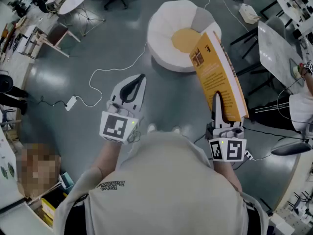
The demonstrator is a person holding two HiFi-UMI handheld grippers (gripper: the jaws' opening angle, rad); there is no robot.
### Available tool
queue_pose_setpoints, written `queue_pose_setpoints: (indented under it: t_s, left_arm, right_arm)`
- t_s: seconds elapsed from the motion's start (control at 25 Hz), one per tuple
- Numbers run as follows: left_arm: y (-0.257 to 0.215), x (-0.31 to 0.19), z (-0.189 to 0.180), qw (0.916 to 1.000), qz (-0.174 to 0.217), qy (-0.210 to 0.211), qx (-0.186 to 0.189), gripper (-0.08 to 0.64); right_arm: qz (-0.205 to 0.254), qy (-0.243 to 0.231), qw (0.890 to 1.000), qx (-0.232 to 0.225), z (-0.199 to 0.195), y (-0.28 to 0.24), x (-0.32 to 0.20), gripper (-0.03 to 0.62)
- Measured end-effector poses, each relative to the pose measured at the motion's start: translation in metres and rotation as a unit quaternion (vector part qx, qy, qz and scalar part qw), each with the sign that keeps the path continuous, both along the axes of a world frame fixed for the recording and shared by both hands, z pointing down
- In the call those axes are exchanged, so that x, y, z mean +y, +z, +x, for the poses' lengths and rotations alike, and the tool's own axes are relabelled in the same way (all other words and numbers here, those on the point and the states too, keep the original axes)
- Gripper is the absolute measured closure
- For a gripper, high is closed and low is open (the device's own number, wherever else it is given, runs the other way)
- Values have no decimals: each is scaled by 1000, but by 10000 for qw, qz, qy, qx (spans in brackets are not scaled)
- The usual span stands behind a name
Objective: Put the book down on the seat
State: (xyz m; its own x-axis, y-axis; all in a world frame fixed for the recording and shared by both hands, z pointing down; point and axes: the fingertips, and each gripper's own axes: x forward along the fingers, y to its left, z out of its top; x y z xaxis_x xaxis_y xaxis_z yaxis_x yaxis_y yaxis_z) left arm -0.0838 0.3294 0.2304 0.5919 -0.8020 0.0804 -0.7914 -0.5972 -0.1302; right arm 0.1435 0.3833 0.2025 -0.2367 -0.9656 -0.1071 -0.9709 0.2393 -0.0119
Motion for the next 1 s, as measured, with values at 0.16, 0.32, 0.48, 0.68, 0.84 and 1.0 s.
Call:
queue_pose_setpoints:
  t_s: [0.16, 0.32, 0.48, 0.68, 0.84, 1.0]
  left_arm:
    - [0, 1, -3, 9999, 19, -94, 37, 551]
    - [1, 8, 3, 10000, -68, -41, 40, 551]
    - [-2, 15, 20, 9999, -145, 41, 47, 551]
    - [0, 22, 27, 9999, -138, -28, 51, 551]
    - [8, 26, 39, 9998, -196, -77, 28, 551]
    - [15, 30, 58, 9997, -216, -72, 42, 551]
  right_arm:
    - [7, -13, 10000, 18, 0, -1, 3, 440]
    - [-2, -35, 10000, 24, 3, 1, 9, 440]
    - [-2, -72, 9999, -69, 14, 3, 10, 440]
    - [-9, -151, 9998, -102, 22, 2, 19, 440]
    - [-31, -159, 9998, -133, 37, 8, 25, 440]
    - [-67, -163, 9998, -71, 56, 17, 30, 440]
